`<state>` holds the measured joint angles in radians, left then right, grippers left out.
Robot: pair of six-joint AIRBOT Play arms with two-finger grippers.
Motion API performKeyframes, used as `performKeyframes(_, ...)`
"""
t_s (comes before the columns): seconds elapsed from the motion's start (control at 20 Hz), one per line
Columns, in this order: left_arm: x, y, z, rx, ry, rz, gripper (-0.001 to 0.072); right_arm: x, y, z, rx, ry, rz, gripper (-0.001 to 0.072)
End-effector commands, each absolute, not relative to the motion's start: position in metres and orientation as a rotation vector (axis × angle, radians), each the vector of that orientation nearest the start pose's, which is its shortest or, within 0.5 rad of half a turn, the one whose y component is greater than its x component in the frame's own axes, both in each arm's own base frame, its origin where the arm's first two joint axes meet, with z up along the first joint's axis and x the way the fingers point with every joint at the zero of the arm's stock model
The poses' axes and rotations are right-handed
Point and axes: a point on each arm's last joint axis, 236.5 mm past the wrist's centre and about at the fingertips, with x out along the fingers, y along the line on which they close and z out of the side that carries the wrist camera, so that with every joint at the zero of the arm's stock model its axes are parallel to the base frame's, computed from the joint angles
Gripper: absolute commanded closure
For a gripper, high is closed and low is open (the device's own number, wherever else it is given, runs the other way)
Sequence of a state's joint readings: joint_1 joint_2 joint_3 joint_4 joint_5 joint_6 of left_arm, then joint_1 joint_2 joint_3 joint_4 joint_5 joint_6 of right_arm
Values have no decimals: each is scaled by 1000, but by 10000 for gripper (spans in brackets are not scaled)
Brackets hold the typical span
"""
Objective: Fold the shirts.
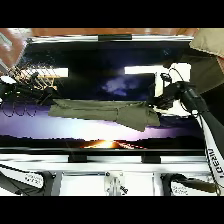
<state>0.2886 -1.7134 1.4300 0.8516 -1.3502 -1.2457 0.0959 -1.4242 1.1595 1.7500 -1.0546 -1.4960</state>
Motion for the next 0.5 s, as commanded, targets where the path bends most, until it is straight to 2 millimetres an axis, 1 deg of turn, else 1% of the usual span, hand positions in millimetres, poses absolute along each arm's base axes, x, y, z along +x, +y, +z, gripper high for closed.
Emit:
performKeyframes(0.0, 440, -22, -2, -624, 1333, -419, 45, 343, 48, -27, 145, 1530, 129, 23)
performKeyframes(0.05, 443, -20, 11, -608, 1296, -413, 46, 328, 40, -21, 172, 1578, 131, 23)
performKeyframes(0.1, 443, -19, 23, -591, 1269, -411, 46, 318, 35, -17, 217, 1598, 139, 23)
performKeyframes(0.15, 443, -19, 34, -576, 1245, -412, 46, 315, 31, -17, 272, 1589, 131, 24)
performKeyframes(0.2, 442, -20, 45, -559, 1221, -416, 47, 314, 31, -22, 319, 1572, 124, 23)
performKeyframes(0.3, 440, -23, 63, -535, 1184, -420, 53, 320, 36, -44, 396, 1523, 109, 23)
performKeyframes(0.4, 437, -27, 73, -518, 1166, -429, 131, 335, 45, -63, 480, 1447, 90, 23)
performKeyframes(0.45, 436, -30, 78, -511, 1161, -434, 131, 341, 52, -69, 536, 1423, 90, 23)
